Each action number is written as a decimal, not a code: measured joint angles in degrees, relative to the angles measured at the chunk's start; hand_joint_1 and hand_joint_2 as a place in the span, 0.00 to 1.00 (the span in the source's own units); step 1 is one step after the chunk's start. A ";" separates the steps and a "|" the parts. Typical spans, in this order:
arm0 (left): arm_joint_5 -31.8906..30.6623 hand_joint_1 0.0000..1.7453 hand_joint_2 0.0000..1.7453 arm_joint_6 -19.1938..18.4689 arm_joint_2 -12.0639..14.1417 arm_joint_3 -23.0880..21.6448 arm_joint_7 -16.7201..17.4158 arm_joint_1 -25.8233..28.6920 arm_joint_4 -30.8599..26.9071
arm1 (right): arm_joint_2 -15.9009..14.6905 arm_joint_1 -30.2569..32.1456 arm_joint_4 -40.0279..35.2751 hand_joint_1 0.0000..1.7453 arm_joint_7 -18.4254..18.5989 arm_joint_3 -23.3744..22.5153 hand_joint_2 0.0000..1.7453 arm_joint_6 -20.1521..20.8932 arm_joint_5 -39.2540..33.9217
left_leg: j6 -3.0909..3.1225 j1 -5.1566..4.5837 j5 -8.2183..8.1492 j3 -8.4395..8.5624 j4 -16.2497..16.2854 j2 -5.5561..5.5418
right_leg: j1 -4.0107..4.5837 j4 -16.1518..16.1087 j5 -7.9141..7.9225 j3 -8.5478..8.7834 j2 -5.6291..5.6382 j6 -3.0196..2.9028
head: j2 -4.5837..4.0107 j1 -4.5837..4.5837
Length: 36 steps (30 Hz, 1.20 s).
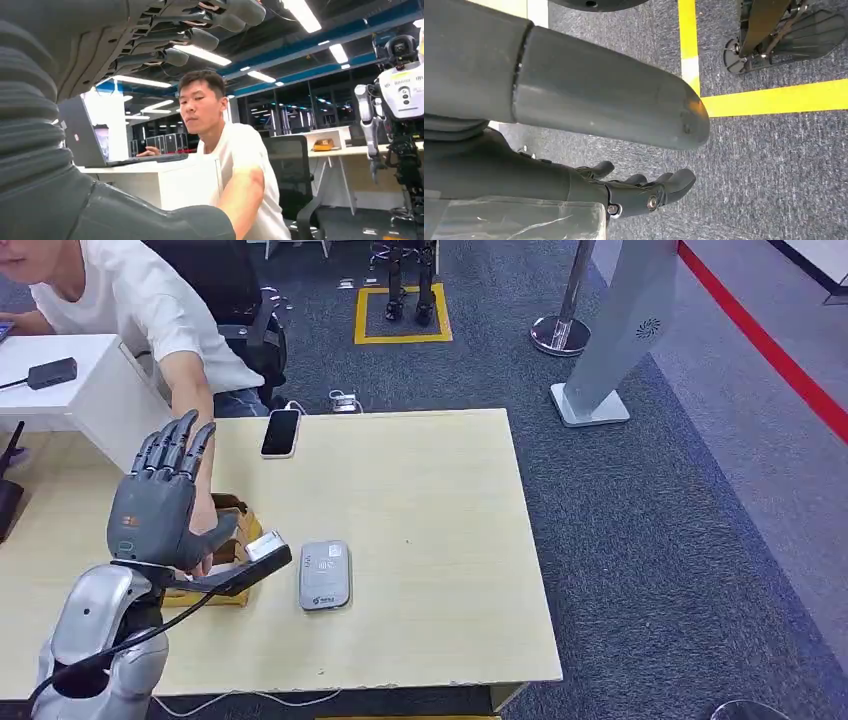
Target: Pass the card to the sensor for recognition and then transmit it.
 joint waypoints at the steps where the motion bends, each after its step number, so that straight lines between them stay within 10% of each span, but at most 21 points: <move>1: 0.00 0.00 1.00 0.00 0.00 -0.04 0.00 0.00 0.04 | 0.00 0.00 0.00 0.00 0.00 0.00 0.00 0.00 0.00 | 0.00 0.00 0.00 0.00 0.00 0.00 | 0.00 0.00 0.00 0.00 0.00 0.00 | 0.00 0.00; 29: 1.47 0.00 1.00 -1.03 0.61 -0.24 0.00 0.11 0.61 | 0.00 0.00 0.00 0.00 -0.02 0.00 0.00 0.02 1.03 | 0.00 0.00 0.00 0.00 0.00 0.00 | 0.00 0.00 0.00 0.01 0.00 0.00 | 0.00 0.00; 36: 8.31 0.00 1.00 -4.02 4.33 -0.24 -0.59 2.04 1.25 | 0.00 0.04 0.00 0.00 -0.24 0.00 0.00 0.20 1.14 | 0.00 0.01 0.00 0.00 -0.01 0.00 | 0.01 0.00 -0.02 -0.01 0.00 0.01 | 0.00 0.00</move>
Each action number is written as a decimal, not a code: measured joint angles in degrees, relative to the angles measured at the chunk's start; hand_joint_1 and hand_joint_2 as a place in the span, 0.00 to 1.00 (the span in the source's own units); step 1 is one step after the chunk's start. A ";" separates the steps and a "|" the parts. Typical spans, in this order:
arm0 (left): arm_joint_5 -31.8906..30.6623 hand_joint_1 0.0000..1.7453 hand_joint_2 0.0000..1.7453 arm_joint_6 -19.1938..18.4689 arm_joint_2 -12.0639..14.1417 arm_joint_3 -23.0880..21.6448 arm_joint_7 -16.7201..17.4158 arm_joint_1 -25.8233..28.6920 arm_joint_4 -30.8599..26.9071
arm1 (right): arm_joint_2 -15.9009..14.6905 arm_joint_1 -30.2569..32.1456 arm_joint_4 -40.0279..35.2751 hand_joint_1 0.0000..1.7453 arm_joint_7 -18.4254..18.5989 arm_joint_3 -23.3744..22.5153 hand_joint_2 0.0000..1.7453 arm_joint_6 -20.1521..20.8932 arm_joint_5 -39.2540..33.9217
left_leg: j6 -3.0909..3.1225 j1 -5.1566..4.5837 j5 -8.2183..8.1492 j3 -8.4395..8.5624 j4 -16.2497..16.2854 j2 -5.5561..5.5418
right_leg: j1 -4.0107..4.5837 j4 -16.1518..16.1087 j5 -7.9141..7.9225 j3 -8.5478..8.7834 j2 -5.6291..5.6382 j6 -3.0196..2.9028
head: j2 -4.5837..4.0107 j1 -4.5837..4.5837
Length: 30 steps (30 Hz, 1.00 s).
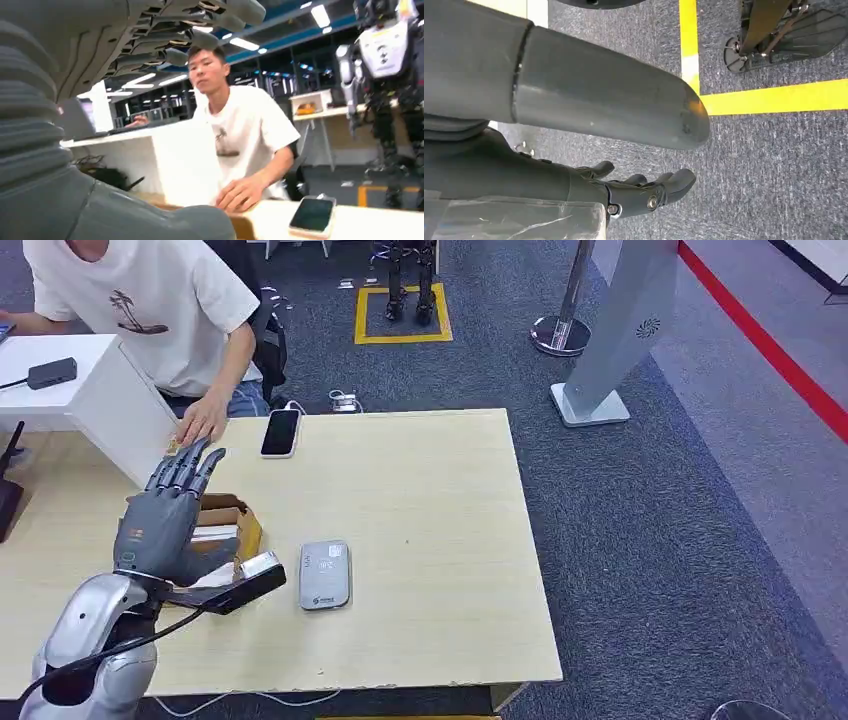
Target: Pass the card to the sensor for recognition and then transmit it.
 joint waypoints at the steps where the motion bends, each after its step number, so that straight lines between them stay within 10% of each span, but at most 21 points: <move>1: 0.83 0.00 1.00 -0.22 0.61 0.00 -0.02 0.28 0.00 | 0.00 -0.02 0.00 0.00 0.04 0.00 0.00 0.04 0.00 | 0.00 0.00 0.00 0.00 -0.01 0.00 | 0.00 0.00 0.00 0.01 0.00 0.00 | 0.00 0.00; 30: 13.44 0.00 1.00 -3.65 12.41 1.55 2.73 12.98 -1.71 | 0.00 0.04 0.00 0.00 -0.17 0.00 0.00 0.57 1.86 | -0.01 0.00 -0.01 -0.01 -0.03 0.00 | 0.00 0.00 -0.02 0.01 -0.01 0.01 | 0.00 0.02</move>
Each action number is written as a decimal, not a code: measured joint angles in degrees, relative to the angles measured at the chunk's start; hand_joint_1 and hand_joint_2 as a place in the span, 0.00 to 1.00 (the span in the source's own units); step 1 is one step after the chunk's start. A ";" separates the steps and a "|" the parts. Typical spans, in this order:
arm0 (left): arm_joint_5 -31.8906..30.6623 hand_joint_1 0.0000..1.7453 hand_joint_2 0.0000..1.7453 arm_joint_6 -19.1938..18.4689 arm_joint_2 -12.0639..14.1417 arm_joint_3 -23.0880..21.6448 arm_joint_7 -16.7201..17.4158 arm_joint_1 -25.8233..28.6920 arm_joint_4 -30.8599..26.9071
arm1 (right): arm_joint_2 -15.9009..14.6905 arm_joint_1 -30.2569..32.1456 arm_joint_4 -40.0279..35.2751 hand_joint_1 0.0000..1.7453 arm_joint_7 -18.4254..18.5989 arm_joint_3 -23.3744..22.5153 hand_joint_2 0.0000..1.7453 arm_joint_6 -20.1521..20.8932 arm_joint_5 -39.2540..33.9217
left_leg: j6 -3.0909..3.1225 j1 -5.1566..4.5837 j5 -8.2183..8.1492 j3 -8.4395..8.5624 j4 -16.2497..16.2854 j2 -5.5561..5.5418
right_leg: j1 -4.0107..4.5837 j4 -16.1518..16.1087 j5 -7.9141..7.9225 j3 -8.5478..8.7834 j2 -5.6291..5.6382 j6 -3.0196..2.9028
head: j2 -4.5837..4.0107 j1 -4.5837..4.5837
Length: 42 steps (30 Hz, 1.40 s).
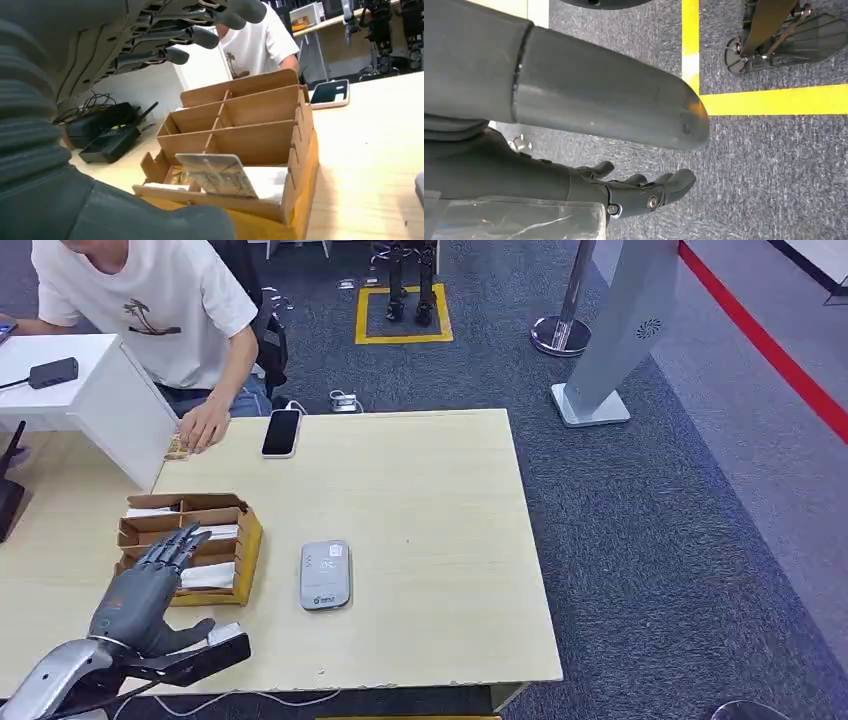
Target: Pass the card to the sensor for recognition and then transmit it.
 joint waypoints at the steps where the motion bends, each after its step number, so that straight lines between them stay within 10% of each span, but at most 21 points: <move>1: -0.48 0.00 1.00 -0.20 0.20 0.02 0.44 0.20 -0.15 | 0.00 0.00 0.00 0.00 0.00 0.00 0.00 0.00 0.02 | 0.00 0.00 0.00 0.00 0.00 0.00 | 0.00 0.00 0.00 0.00 0.00 0.00 | 0.00 -0.02; 42: -16.94 0.00 1.00 -2.12 -2.75 0.44 4.46 1.26 1.42 | 0.00 -0.06 -0.02 0.00 0.33 0.00 0.00 -0.07 0.92 | 0.00 0.00 0.00 0.01 0.01 0.01 | 0.00 0.00 0.00 0.00 0.01 0.00 | 0.00 0.00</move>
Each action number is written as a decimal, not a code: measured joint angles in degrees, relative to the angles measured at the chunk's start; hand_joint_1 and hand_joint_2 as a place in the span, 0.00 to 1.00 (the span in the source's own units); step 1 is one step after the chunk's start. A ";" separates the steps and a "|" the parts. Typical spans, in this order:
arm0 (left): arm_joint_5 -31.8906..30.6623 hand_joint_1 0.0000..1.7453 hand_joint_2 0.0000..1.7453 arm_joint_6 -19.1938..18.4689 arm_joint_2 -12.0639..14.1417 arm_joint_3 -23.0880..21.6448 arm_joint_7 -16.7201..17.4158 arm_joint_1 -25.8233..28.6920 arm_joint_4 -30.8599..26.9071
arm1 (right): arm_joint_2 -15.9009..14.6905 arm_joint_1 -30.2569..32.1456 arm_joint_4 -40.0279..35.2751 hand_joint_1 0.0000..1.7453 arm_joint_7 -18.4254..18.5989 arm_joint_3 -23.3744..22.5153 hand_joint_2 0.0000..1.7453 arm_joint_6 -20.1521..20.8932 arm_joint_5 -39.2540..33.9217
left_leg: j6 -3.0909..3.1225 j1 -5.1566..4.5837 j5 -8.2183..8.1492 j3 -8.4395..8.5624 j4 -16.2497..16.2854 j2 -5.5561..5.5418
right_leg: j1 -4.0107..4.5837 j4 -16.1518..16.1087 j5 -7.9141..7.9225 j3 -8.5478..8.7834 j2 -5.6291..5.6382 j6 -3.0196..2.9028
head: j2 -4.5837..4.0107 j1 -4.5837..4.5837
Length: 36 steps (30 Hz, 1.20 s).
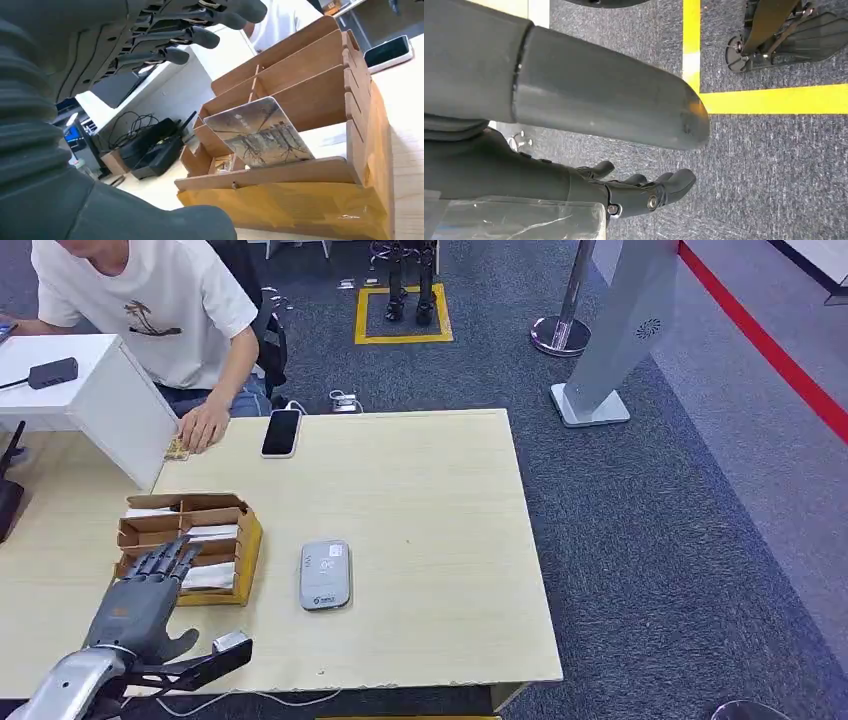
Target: Pass the card to the sensor for recognition and then transmit it.
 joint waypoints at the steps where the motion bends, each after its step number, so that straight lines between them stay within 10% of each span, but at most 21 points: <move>1: 0.00 0.00 1.00 -0.02 -0.15 0.00 0.00 -0.02 0.09 | 0.00 0.00 0.00 0.00 0.00 0.00 0.00 -0.02 0.02 | 0.00 0.00 0.00 0.00 0.00 0.00 | 0.00 0.00 0.00 0.00 0.00 0.00 | 0.00 0.00; 36: -8.89 0.00 1.00 2.27 -7.62 3.73 1.20 1.41 0.81 | 0.00 0.00 0.02 0.00 0.87 0.00 0.00 -0.28 -0.78 | 0.00 0.00 0.00 -0.01 0.00 -0.01 | 0.00 0.00 0.00 0.00 -0.01 0.00 | 0.00 0.00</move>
